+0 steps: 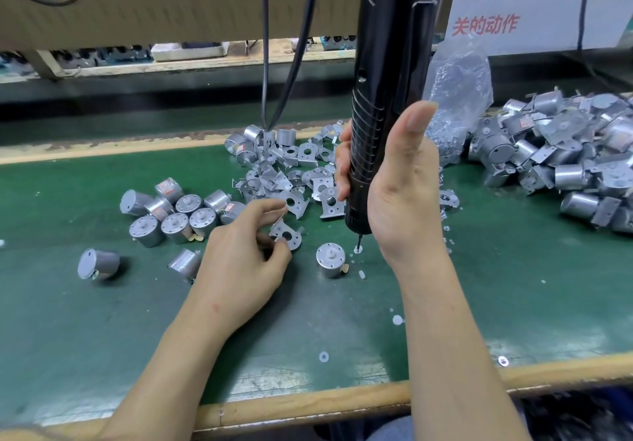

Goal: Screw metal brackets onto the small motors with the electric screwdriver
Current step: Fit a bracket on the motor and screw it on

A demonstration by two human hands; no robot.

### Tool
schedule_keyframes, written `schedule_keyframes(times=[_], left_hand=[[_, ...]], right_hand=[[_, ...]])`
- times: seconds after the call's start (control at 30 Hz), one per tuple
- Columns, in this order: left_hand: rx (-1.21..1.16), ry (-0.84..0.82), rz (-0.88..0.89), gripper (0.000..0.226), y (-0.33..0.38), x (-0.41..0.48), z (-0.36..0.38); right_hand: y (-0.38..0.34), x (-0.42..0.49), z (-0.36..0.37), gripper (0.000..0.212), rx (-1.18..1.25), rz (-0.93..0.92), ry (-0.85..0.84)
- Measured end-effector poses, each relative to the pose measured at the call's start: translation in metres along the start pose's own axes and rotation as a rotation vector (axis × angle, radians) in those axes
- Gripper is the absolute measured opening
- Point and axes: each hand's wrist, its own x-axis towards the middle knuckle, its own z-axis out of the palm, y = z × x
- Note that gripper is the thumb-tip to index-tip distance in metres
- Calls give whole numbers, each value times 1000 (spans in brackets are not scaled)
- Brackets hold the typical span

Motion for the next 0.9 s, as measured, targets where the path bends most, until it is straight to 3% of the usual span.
schedule_keyframes(times=[0.23,0.5,0.63,0.77,0.9], left_hand=[[-171,39,-44,27,-6,3,-5],[-55,37,-15,23,-6,2,0],[-231,64,-38,27,-4,3,-2],[-442,-53,58,28,4,-1,-5],[-423,-130,134,27,6,-3,-3]], right_hand=[[1,1,1,78,-2,-8,-1],[1,1,2,75,-8,-12,6],[0,1,1,75,-4,-11,3],[-4,2,0,71,-5,-31,7],[-7,1,-2,71,-8,-47,1]])
